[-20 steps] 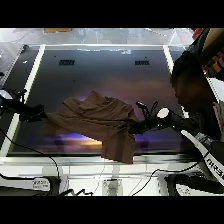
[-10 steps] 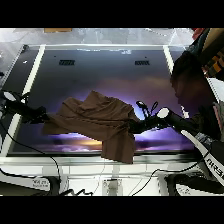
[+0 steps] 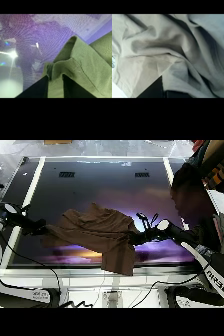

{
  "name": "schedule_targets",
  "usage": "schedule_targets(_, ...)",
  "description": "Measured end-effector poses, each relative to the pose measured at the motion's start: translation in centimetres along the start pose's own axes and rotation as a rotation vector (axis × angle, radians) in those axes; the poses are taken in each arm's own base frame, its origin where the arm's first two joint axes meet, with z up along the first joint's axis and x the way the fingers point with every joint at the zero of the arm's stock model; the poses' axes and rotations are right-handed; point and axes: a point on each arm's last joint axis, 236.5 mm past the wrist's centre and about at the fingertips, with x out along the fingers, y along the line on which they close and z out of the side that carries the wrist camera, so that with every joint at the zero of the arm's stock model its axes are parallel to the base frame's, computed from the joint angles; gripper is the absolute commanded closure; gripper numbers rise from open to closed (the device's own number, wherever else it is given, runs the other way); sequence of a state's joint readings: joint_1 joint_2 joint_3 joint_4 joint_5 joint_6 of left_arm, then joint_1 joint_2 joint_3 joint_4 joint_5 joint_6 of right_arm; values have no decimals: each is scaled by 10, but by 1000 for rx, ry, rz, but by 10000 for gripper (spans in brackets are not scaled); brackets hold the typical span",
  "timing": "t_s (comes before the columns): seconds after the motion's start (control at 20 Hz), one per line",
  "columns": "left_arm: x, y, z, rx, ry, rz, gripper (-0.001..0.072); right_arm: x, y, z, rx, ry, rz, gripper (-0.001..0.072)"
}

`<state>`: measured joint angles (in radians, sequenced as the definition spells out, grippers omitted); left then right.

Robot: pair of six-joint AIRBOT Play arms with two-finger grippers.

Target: Fold the clothes and pants, and hang the long-sleeved shirts on hangers.

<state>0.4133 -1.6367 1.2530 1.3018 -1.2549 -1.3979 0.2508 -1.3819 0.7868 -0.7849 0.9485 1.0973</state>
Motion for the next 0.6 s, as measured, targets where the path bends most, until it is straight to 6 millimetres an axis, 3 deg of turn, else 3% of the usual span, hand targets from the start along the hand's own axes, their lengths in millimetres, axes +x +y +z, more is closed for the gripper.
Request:
schedule_targets(0.35,-7,-2,4,7,-22,2,689,0,0,0,0,0,0,699)
schedule_targets(0.6,-53,-16,33,37,-159,-5,689,-1,1,3,-5,-7,-1,699)
